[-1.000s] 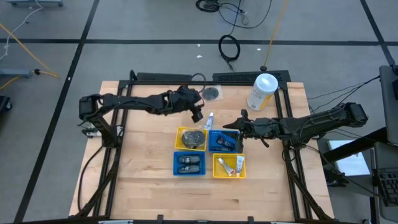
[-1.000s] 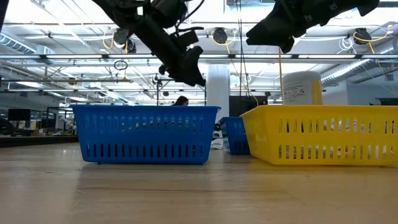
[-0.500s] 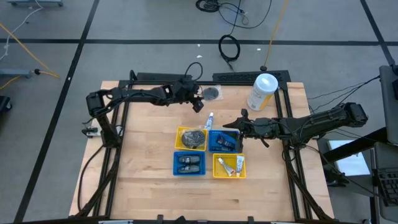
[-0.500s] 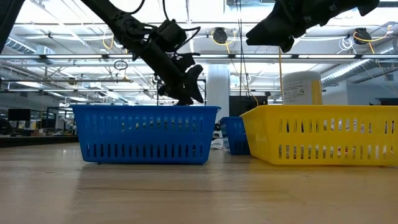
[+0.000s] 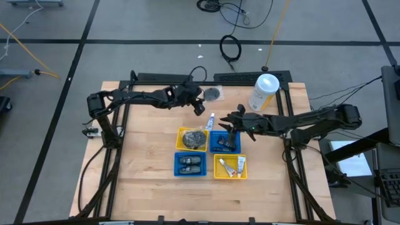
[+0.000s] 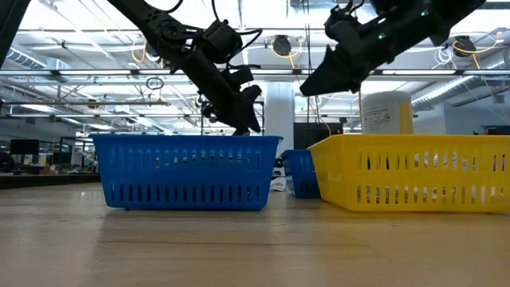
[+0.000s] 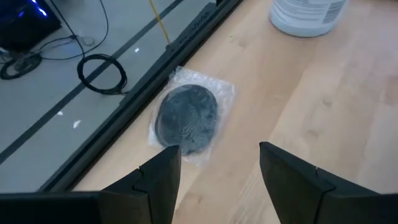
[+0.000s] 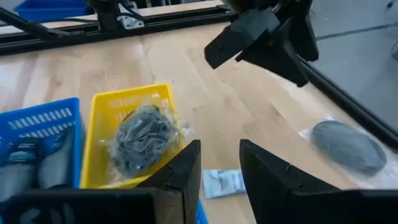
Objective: Pick & Place Travel size toiletries
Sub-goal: Put the black hairbrush into the top yellow basket
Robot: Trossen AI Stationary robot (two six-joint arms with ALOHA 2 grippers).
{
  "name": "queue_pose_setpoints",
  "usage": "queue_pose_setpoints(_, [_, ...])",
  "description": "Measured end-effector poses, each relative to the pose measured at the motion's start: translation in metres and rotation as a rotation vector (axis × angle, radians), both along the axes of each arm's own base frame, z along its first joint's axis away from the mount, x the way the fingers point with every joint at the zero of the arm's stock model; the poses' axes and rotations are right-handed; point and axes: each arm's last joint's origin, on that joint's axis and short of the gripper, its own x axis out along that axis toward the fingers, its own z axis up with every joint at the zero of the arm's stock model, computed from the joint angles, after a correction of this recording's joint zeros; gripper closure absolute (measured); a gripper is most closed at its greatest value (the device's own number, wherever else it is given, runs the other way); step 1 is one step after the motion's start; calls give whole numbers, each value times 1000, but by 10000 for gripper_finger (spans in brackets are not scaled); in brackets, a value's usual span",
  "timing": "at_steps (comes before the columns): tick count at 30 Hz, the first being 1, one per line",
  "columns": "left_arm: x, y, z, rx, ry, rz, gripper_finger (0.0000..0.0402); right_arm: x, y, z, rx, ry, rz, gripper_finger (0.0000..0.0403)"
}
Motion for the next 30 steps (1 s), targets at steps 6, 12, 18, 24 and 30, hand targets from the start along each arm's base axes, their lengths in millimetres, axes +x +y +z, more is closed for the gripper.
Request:
queue_pose_setpoints(6, [0,0,0,16,15,-7,188,10,-12,-8,-35,-9,-27,300])
queue_pose_setpoints(12, [1,-3,0,-1,6,-14,188,22,-23,-6,-126,87,-19,300])
queue_pose_setpoints(18, [4,-24,-6,-54,60,-46,188,42,-54,3,-179,281,-55,300])
queue_pose_setpoints(24, [6,-48,-11,-70,139,-111,188,54,-86,-13,-221,511,-48,300])
queue_pose_setpoints(30, [6,-62,-12,-55,177,-65,188,64,-111,-38,-242,623,-43,300])
